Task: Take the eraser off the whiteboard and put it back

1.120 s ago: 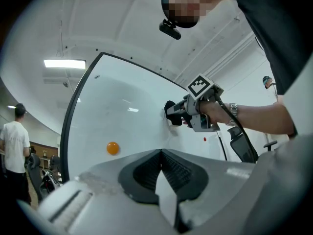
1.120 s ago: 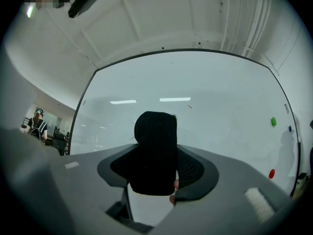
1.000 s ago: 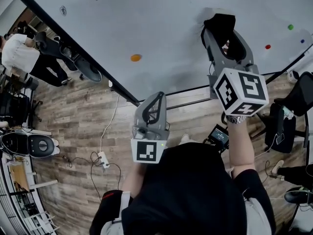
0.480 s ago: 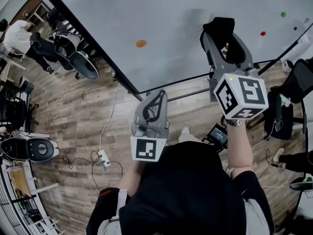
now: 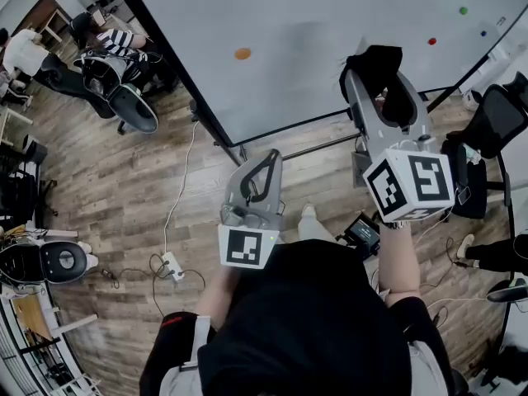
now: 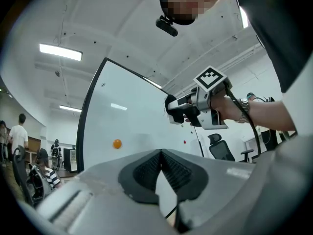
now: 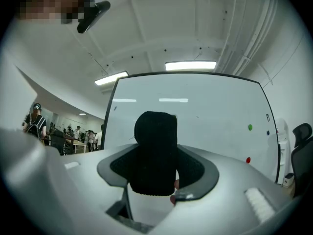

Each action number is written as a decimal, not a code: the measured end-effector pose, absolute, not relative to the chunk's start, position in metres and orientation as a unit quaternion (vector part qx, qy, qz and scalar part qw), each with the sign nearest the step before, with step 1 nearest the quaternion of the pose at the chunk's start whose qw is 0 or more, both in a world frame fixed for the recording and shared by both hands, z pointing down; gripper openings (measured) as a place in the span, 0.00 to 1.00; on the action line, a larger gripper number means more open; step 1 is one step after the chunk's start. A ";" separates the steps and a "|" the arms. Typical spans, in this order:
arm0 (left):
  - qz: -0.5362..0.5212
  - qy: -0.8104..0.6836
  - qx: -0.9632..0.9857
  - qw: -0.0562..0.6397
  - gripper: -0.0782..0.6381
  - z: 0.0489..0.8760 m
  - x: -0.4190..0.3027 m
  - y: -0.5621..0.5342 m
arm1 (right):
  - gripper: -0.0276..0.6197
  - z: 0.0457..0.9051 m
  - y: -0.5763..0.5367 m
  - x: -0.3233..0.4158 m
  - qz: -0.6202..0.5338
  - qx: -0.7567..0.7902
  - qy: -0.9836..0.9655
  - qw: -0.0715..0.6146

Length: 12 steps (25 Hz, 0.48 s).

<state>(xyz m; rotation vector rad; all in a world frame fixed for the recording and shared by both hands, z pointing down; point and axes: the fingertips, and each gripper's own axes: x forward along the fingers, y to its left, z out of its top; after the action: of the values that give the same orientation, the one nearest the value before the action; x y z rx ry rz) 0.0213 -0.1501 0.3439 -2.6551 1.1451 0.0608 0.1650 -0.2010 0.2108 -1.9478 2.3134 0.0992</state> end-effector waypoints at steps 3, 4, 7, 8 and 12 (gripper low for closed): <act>0.022 0.390 -0.914 0.109 0.11 0.357 0.014 -0.125 | 0.40 0.222 -0.164 0.157 0.037 -0.645 0.761 0.062; 0.023 0.389 -0.915 0.107 0.11 0.360 0.011 -0.118 | 0.40 0.225 -0.154 0.153 0.038 -0.646 0.760 0.062; 0.021 0.388 -0.916 0.098 0.11 0.364 0.002 -0.111 | 0.40 0.231 -0.137 0.144 0.035 -0.648 0.758 0.059; 0.020 0.387 -0.917 0.096 0.11 0.364 0.000 -0.111 | 0.40 0.232 -0.133 0.141 0.034 -0.648 0.758 0.058; 0.024 0.383 -0.917 0.109 0.11 0.362 -0.008 -0.107 | 0.40 0.238 -0.119 0.131 0.036 -0.649 0.758 0.056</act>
<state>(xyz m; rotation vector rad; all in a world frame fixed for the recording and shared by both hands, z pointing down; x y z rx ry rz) -0.0079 -0.1072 0.3621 -2.6957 1.1270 0.0693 0.1310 -0.1186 0.2376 -1.9693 2.3001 0.1085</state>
